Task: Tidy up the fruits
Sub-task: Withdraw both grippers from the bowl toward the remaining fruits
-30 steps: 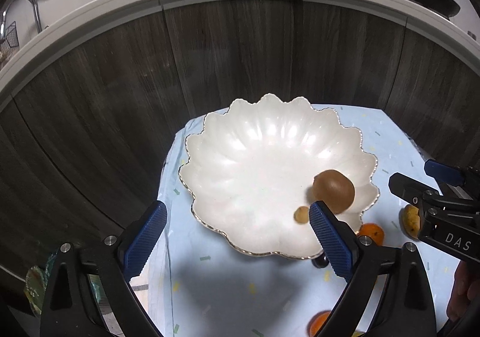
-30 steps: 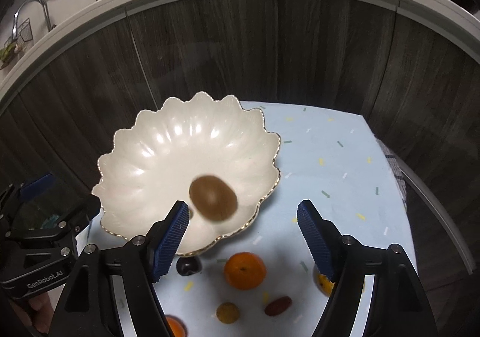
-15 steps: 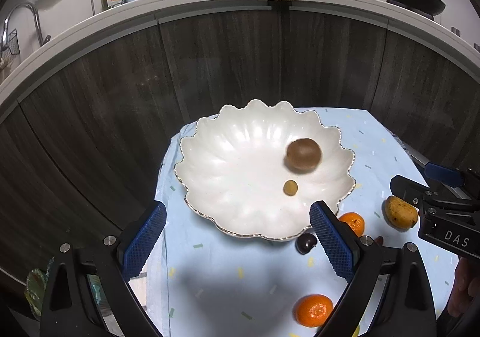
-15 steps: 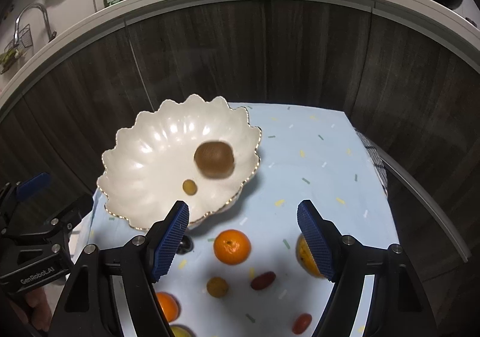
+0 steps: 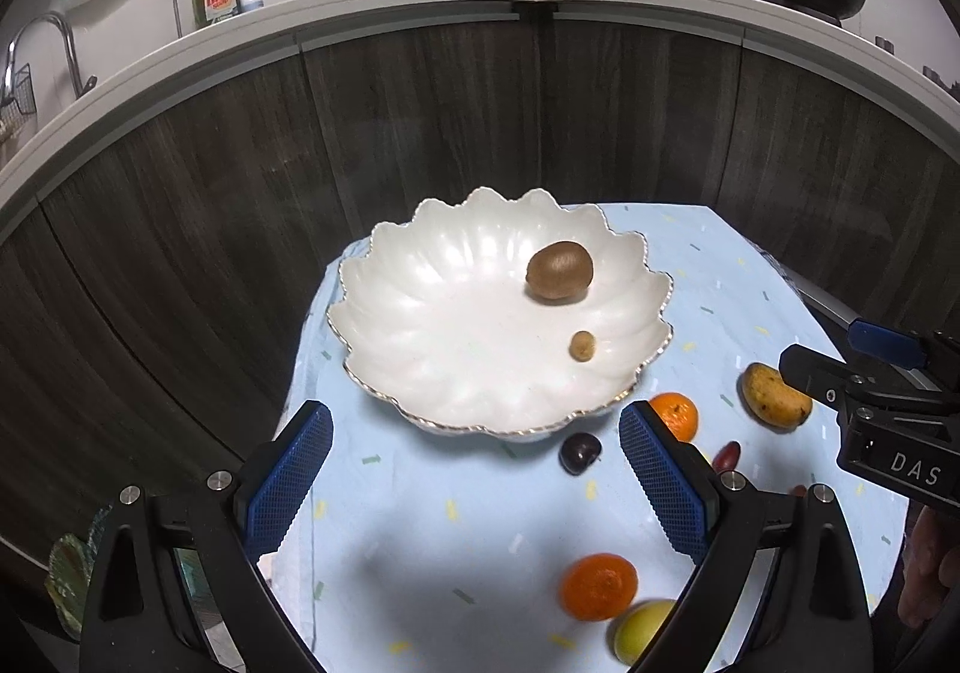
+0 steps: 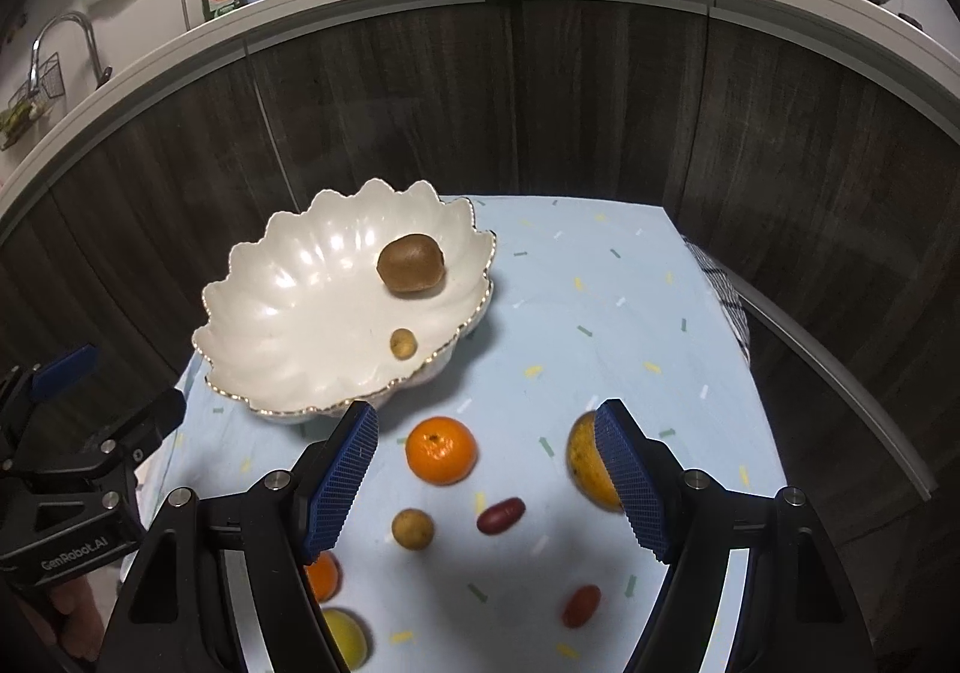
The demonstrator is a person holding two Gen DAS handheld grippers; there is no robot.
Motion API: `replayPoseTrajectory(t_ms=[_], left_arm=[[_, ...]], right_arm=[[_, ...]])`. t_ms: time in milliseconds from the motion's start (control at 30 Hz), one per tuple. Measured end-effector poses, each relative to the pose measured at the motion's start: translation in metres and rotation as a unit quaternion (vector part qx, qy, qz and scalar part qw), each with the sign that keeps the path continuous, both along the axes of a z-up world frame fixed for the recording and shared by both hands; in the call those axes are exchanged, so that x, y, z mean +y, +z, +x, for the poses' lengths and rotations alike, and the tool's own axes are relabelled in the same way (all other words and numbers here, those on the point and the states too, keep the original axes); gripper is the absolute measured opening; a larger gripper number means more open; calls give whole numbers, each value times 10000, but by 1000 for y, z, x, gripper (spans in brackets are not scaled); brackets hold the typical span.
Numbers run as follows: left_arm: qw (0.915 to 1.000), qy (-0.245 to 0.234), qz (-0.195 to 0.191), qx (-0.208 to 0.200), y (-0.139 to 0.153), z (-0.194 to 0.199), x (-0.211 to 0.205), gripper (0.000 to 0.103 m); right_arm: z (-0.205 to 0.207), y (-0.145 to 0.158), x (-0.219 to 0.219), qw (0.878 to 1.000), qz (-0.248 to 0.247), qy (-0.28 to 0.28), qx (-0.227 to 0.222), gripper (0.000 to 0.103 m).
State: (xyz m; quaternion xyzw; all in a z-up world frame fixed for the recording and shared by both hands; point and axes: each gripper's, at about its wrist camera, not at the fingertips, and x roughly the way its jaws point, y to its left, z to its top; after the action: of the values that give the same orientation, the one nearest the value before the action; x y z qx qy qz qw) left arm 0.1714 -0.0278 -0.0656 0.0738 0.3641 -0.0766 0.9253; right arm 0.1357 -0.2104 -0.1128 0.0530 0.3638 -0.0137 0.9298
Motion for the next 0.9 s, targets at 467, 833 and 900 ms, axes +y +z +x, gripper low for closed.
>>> replayPoseTrajectory(t_ms=[467, 833, 900], left_arm=[[9997, -261, 16, 6, -12, -28, -10, 98], [9990, -380, 22, 234, -37, -46, -16, 98], [9988, -405, 17, 278, -41, -50, -18, 98]], right_arm=[[-38, -19, -6, 10000, 26, -60, 60, 75], [-57, -36, -5, 9999, -10, -70, 78, 75], [-61, -40, -5, 9999, -15, -81, 112, 75]])
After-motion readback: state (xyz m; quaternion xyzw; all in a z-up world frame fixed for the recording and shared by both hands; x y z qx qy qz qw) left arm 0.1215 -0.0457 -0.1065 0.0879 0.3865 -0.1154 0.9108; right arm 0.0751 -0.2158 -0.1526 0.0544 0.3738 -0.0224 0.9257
